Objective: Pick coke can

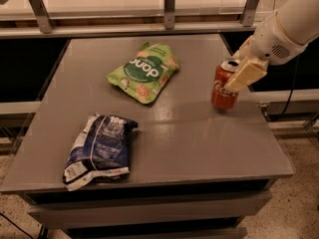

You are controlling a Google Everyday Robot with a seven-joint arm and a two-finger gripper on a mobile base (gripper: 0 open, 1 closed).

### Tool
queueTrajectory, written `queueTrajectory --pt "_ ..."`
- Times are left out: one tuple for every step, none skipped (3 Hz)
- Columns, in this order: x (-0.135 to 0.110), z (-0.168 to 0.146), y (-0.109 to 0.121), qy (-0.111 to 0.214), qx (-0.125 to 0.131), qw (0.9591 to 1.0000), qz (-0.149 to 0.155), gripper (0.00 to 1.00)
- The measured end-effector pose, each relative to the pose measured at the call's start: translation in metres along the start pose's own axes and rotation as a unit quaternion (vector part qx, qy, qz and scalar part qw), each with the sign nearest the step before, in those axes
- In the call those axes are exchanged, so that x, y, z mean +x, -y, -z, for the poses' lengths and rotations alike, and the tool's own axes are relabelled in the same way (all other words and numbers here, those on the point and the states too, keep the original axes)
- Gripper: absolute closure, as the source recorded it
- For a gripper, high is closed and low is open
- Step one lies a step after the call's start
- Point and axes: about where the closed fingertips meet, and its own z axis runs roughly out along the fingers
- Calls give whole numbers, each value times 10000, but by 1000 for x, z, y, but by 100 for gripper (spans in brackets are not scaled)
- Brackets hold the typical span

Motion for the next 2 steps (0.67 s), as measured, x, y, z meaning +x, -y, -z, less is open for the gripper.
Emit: queueTrajectory --pt "-21 27 -3 253 -96 9996 119 100" --pt "-24 31 -3 290 -96 9995 129 100"
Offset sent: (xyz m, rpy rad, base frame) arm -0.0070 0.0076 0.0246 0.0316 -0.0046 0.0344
